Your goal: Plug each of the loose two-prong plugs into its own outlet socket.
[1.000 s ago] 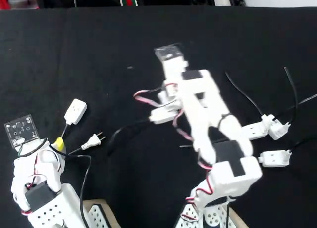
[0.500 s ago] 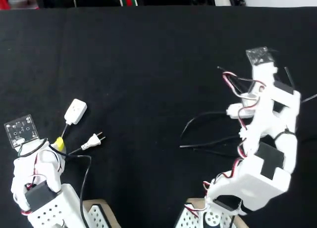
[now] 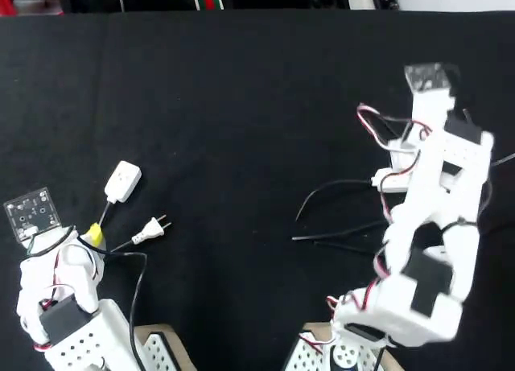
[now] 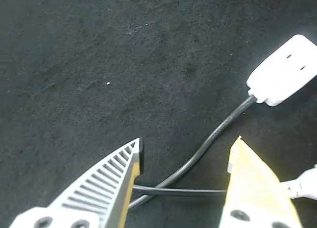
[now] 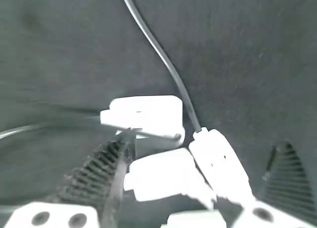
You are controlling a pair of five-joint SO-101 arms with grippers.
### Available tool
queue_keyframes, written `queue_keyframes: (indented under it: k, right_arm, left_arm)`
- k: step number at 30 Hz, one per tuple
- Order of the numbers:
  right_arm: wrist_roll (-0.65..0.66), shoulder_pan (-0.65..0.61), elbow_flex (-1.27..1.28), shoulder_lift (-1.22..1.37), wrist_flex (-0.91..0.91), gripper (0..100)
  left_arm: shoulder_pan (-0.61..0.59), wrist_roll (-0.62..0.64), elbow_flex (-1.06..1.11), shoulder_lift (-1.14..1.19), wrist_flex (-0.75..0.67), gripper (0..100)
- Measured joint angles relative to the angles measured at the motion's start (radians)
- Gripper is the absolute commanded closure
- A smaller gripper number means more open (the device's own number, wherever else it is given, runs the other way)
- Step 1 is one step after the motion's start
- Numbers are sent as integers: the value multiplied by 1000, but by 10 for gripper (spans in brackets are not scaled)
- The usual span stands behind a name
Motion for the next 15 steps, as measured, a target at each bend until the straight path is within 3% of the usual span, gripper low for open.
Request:
queue_keyframes:
  k: [7,15]
  right_arm:
    - [-107,-203,-183,-219,288,580]
    - [-305,-626,-267,-216,377,587]
  left_arm:
    - [-37,0,-21,-3,89,714]
    - [-25,2,-21,0,20,698]
